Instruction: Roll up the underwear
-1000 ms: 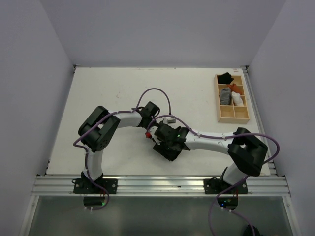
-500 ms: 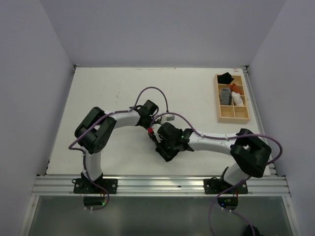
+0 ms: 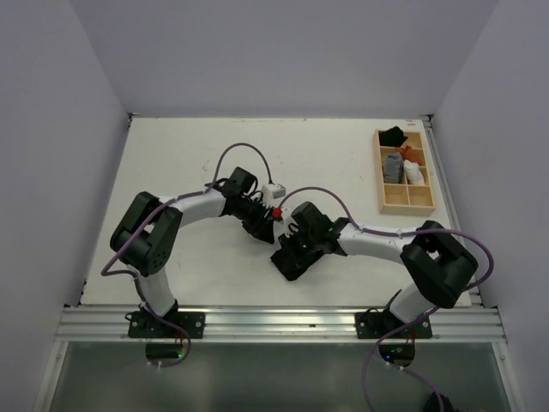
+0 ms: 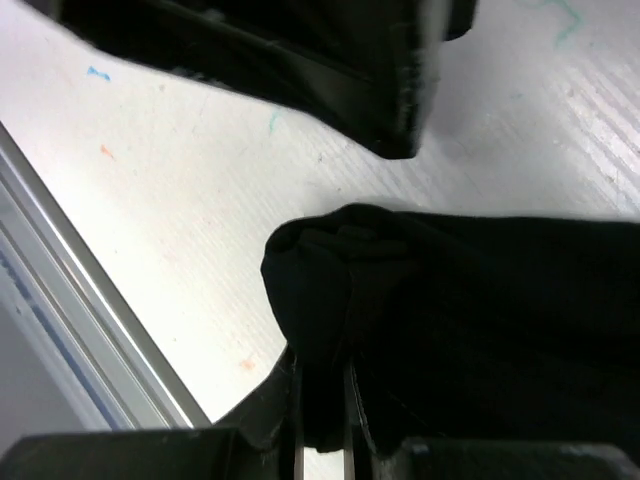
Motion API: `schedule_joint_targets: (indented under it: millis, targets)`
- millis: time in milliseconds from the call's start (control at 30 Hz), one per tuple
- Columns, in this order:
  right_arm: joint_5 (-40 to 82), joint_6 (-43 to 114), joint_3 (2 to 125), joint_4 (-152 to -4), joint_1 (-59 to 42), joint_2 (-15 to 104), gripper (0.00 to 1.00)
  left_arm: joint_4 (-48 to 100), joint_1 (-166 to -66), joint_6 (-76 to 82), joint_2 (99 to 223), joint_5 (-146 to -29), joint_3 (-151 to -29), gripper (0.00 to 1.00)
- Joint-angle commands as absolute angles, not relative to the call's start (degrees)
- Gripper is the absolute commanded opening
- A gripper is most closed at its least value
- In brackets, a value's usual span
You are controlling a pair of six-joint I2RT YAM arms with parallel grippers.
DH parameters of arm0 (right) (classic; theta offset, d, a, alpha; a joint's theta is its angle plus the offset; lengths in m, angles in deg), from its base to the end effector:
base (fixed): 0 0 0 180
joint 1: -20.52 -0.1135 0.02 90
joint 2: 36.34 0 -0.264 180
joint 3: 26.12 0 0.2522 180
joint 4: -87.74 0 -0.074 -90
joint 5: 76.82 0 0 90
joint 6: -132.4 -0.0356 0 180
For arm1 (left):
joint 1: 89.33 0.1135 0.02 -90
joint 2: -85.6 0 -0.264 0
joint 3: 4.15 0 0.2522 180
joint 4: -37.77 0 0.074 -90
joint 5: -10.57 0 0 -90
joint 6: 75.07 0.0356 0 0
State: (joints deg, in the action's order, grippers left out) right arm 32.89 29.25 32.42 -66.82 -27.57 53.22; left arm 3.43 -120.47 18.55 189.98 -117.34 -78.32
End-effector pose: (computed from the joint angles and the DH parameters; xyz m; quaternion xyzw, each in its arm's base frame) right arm 0.1871 0.2264 0.1579 -0.3303 0.8850 0.2858 0.1612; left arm 0.2860 -0.1984 0.1501 0.3439 0.8591 -0.3573 0.1270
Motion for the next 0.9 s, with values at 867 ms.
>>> schedule_joint_targets:
  millis: [867]
  targets:
    - [65.5,9.8,16.6,-106.4,-15.0,68.1,0.00,10.9,-112.6,31.5,169.8,-127.9,-77.6,0.58]
